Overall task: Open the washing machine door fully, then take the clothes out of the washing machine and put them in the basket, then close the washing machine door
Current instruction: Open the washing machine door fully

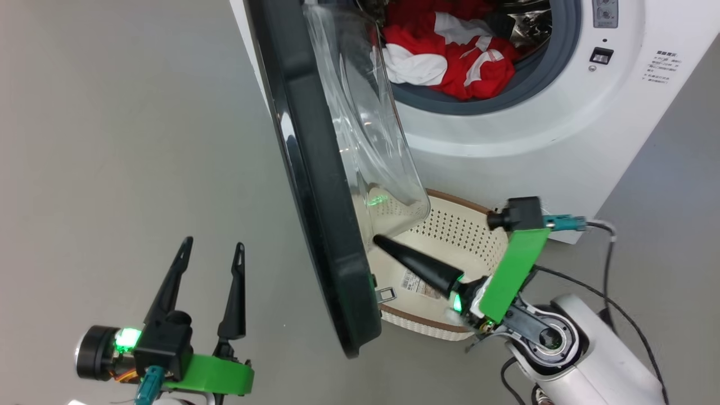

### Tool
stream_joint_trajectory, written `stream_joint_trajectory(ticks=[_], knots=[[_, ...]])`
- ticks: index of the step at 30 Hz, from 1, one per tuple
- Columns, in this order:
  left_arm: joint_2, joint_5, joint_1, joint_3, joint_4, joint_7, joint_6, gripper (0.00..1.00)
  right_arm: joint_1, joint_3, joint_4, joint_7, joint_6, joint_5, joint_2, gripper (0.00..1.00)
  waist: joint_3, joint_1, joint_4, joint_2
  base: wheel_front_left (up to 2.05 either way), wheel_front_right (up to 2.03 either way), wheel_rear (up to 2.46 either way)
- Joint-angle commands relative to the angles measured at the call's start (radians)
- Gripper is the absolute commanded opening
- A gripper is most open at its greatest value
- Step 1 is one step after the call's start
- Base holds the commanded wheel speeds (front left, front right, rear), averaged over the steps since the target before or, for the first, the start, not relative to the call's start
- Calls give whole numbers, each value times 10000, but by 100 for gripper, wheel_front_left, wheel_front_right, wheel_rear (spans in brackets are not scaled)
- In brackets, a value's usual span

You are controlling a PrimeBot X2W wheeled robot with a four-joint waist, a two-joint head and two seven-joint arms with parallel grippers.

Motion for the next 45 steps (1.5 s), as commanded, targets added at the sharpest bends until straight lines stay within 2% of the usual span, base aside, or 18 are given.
stream_joint_trajectory(ticks=[1,2,4,6,10,11,21,36,40,45], knots=[[183,-104,-31,372,-235,-80,-70,100,-52,92,-386,-271,17,-233,75,30,-41,0,-32,0,0,0,0],[190,-108,-13,383,-242,-80,-71,100,-52,96,-471,-530,17,-585,-38,42,-47,0,-54,0,0,0,0],[202,-113,21,398,-247,-80,-76,100,49,23,-645,-1045,17,-1099,-129,52,-80,0,-99,0,0,0,0],[214,-121,59,407,-245,-80,-86,100,153,-48,-731,-1631,17,-1837,-280,100,-123,0,-137,0,0,0,0],[241,-121,162,439,-252,-80,-72,100,447,-183,-890,-2531,17,-3159,-446,100,-223,0,-265,0,0,0,0],[241,-121,162,439,-252,-80,-72,100,447,-183,-890,-2531,17,-3159,-446,100,-223,0,-265,0,0,0,0],[318,-141,349,499,-260,-80,-59,100,1320,-1264,-771,-4592,17,-7146,-363,100,-430,0,-574,0,0,0,0],[373,-194,597,546,-298,-80,0,100,3056,-3797,-1719,-5901,17,-12702,957,100,-648,0,-846,0,0,0,0],[407,-232,655,560,-278,-80,-11,100,3608,-4120,-2077,-6047,17,-13687,1178,100,-722,0,-874,0,0,0,0],[439,-251,745,568,-268,-80,8,100,4187,-4334,-2466,-6226,17,-14345,1295,100,-781,0,-928,0,0,0,0]])
